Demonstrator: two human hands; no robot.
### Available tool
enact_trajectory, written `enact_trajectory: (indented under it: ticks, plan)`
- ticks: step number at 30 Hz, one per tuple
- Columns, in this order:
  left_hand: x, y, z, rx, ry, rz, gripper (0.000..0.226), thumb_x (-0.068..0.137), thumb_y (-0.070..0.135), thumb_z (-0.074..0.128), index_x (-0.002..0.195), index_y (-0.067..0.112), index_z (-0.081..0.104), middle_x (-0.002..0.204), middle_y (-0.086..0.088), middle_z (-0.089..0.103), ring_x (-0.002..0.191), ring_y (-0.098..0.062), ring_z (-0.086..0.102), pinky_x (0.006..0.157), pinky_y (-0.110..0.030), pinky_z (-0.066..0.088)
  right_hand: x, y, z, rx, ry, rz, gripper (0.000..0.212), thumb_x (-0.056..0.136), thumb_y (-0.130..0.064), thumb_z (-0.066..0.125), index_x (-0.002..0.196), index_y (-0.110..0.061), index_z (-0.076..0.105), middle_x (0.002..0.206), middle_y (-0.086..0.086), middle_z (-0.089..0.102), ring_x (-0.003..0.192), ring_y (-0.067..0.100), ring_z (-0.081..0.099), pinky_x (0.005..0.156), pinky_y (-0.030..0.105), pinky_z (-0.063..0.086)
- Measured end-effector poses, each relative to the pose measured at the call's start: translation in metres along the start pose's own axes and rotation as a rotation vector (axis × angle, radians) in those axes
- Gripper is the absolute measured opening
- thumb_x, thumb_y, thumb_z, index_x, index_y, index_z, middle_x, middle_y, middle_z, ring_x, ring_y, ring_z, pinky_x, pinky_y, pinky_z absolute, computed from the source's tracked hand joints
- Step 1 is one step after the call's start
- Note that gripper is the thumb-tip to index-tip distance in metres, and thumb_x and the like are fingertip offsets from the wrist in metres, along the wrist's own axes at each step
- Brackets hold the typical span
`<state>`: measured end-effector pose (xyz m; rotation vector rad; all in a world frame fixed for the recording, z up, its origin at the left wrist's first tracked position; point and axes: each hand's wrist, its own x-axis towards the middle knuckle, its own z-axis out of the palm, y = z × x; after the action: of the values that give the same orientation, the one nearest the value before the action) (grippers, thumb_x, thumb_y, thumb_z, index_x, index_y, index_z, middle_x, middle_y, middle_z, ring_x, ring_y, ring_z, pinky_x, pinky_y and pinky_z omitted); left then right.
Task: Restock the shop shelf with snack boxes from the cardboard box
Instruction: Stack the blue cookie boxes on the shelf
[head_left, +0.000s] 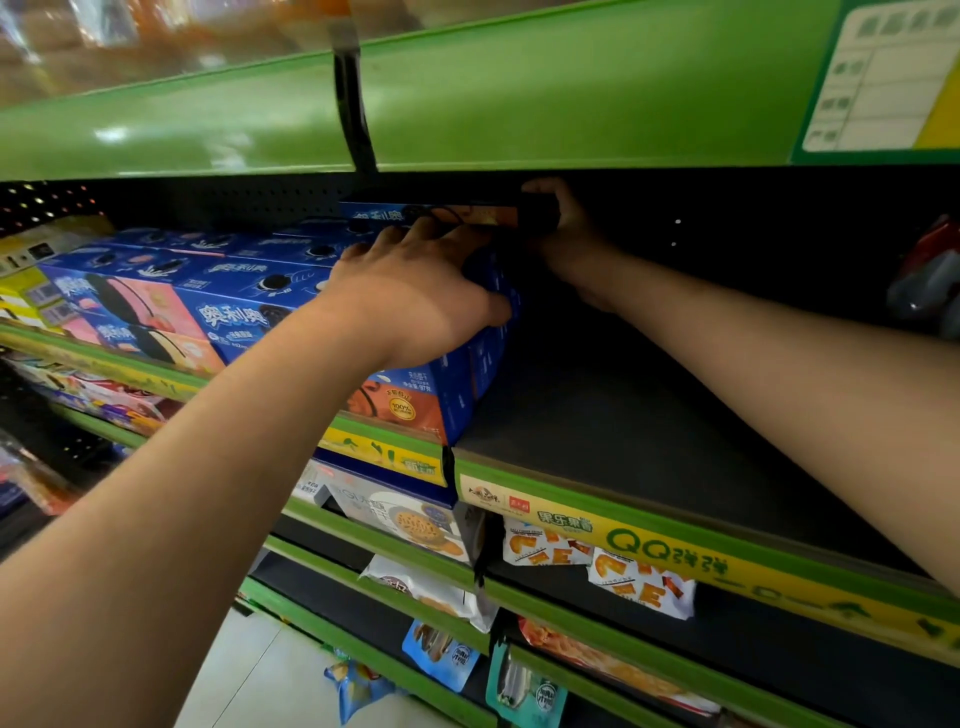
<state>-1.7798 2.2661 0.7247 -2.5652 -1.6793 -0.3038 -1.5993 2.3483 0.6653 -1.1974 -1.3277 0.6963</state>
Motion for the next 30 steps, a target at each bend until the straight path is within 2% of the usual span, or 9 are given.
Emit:
enact_trajectory:
  ticks: [4, 6, 9, 12, 18, 21, 24, 28, 30]
  plan:
    - [0.0, -0.001, 0.001, 0.003, -0.01, -0.006, 0.077, 0.078, 0.066, 0.054, 0.148, 0.052, 0.024, 0.161, 0.011, 0.021, 0.145, -0.023, 0.023, 0.112, -0.044, 0.022, -0.005, -0.003, 0.001, 0.012, 0.0, 0.019, 0.062, 0.085, 0.011, 0.064, 0.139, -0.001, 0.037, 0.101, -0.005, 0.052, 0.083, 0.001, 0.051, 0.067, 0.007, 0.045]
    - [0.001, -0.001, 0.0, -0.001, -0.022, -0.009, 0.081, 0.072, 0.068, 0.05, 0.148, 0.052, 0.025, 0.16, 0.011, 0.021, 0.145, -0.024, 0.024, 0.112, -0.045, 0.022, -0.012, -0.003, 0.001, 0.029, -0.005, 0.03, 0.068, 0.085, 0.01, 0.064, 0.143, -0.007, 0.034, 0.111, -0.002, 0.053, 0.092, 0.003, 0.054, 0.07, 0.005, 0.045]
    - [0.001, 0.0, 0.001, -0.003, -0.043, -0.013, 0.082, 0.07, 0.069, 0.044, 0.147, 0.051, 0.025, 0.16, 0.008, 0.023, 0.145, -0.025, 0.024, 0.112, -0.045, 0.021, -0.026, -0.007, -0.001, 0.058, 0.035, 0.074, 0.075, 0.087, -0.002, 0.067, 0.15, -0.014, 0.028, 0.138, 0.002, 0.051, 0.12, 0.014, 0.052, 0.095, 0.02, 0.047]
    - [0.003, 0.0, 0.001, -0.032, -0.071, -0.032, 0.073, 0.082, 0.069, 0.04, 0.15, 0.046, 0.025, 0.162, 0.005, 0.02, 0.147, -0.025, 0.019, 0.115, -0.045, 0.017, -0.05, -0.018, -0.002, -0.011, 0.091, 0.171, 0.072, 0.088, -0.01, 0.067, 0.15, -0.015, 0.03, 0.147, 0.008, 0.047, 0.132, 0.021, 0.048, 0.111, 0.037, 0.039]
    - [-0.004, 0.004, -0.022, -0.189, -0.177, -0.061, 0.069, 0.091, 0.062, 0.046, 0.152, 0.032, 0.034, 0.16, -0.003, 0.028, 0.146, -0.026, 0.027, 0.117, -0.039, 0.021, -0.134, -0.063, -0.013, -0.274, 0.058, 0.209, 0.043, 0.088, -0.017, 0.066, 0.129, -0.021, 0.053, 0.125, 0.003, 0.061, 0.11, 0.02, 0.057, 0.084, 0.026, 0.04]
    - [-0.02, 0.003, -0.043, -0.389, -0.217, -0.095, 0.049, 0.099, 0.034, 0.055, 0.143, 0.013, 0.05, 0.148, -0.01, 0.048, 0.135, -0.026, 0.046, 0.102, -0.027, 0.037, -0.178, -0.09, -0.022, -0.418, -0.06, 0.096, 0.029, 0.087, -0.021, 0.068, 0.115, -0.025, 0.06, 0.119, -0.004, 0.057, 0.107, 0.012, 0.052, 0.086, 0.025, 0.038]
    - [-0.033, 0.001, -0.056, -0.617, -0.138, -0.258, 0.036, 0.103, 0.015, 0.041, 0.134, 0.002, 0.055, 0.135, -0.02, 0.057, 0.123, -0.033, 0.055, 0.096, -0.037, 0.044, -0.209, -0.107, -0.024, -0.501, -0.183, -0.041, 0.018, 0.088, -0.019, 0.066, 0.106, -0.021, 0.064, 0.111, -0.006, 0.052, 0.104, 0.008, 0.049, 0.084, 0.019, 0.032]
    - [-0.066, -0.006, -0.059, -0.541, 0.004, -0.071, 0.032, 0.099, 0.022, 0.045, 0.107, 0.0, 0.067, 0.108, -0.022, 0.068, 0.097, -0.034, 0.063, 0.083, -0.042, 0.05, -0.231, -0.117, -0.012, -0.528, -0.312, -0.136, 0.011, 0.091, -0.019, 0.062, 0.102, -0.021, 0.065, 0.106, -0.01, 0.053, 0.101, 0.004, 0.05, 0.077, 0.011, 0.033]
    - [-0.097, -0.014, -0.051, -0.454, 0.046, 0.013, 0.029, 0.096, 0.022, 0.05, 0.107, 0.004, 0.07, 0.112, -0.015, 0.066, 0.106, -0.029, 0.059, 0.091, -0.041, 0.046, -0.24, -0.119, 0.003, -0.497, -0.365, -0.151, 0.009, 0.091, -0.019, 0.061, 0.099, -0.021, 0.064, 0.104, -0.012, 0.053, 0.101, 0.005, 0.051, 0.081, 0.01, 0.036]
